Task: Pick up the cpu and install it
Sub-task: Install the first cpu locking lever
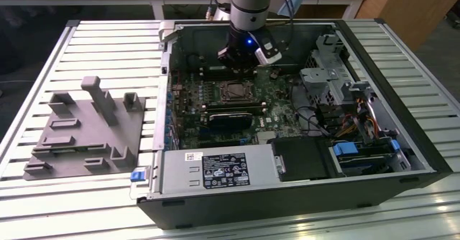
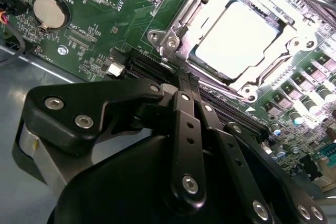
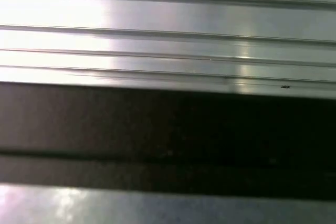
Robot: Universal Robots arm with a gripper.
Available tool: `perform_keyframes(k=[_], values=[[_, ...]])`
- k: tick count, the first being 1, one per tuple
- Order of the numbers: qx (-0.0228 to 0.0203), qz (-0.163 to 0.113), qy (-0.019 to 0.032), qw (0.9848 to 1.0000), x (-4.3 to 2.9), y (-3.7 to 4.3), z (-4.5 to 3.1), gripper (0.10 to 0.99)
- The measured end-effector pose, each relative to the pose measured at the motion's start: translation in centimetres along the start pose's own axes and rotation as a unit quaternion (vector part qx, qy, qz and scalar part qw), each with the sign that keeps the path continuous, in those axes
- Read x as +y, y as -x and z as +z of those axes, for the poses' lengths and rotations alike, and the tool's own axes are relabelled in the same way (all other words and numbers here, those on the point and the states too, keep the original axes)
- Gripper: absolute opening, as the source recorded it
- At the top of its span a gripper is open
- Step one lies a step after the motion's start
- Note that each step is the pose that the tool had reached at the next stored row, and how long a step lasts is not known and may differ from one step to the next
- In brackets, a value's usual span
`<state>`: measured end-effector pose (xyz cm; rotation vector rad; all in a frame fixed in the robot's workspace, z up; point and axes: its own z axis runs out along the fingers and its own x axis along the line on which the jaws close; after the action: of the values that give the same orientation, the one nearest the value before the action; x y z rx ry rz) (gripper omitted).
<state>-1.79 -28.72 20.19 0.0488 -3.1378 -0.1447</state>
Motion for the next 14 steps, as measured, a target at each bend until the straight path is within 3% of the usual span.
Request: perform_keyframes(k=[14], values=[[0.0006,0.0,-0.0163,0.9999,0.14,0.11,0.34,0.106]])
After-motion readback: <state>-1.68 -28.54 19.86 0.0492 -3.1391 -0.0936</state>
